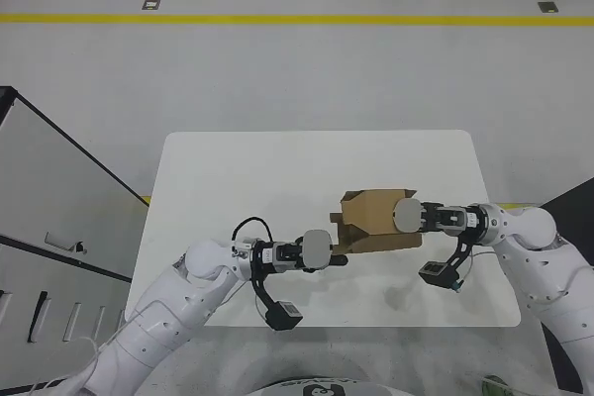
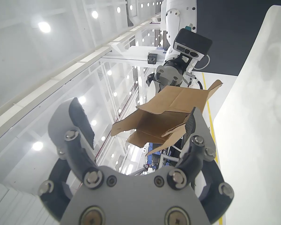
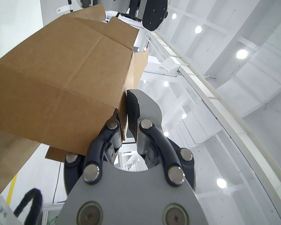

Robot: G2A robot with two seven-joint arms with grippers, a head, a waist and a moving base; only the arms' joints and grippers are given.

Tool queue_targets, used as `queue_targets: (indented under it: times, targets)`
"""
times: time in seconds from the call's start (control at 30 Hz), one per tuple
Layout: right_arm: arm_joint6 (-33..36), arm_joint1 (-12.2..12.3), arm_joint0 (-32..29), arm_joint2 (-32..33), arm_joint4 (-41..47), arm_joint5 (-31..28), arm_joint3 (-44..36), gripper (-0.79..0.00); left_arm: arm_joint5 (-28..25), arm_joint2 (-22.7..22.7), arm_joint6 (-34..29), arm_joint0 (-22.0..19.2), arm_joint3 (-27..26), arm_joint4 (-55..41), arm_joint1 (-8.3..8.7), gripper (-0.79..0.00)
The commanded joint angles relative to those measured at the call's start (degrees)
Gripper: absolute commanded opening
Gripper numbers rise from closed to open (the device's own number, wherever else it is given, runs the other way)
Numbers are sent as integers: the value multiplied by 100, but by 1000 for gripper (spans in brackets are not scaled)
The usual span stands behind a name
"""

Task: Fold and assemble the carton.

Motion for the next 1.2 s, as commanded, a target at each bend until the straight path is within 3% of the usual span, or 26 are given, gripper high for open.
queue_targets:
  times: [0.0,1.17]
  targets:
    - [-43,-6,-10,6,0,-43,-4,-785,0,-1,-7,-3,-12,15,1,0]
    - [-647,-121,-52,112,-89,-646,7,-785,-69,-11,-23,66,-166,130,42,0]
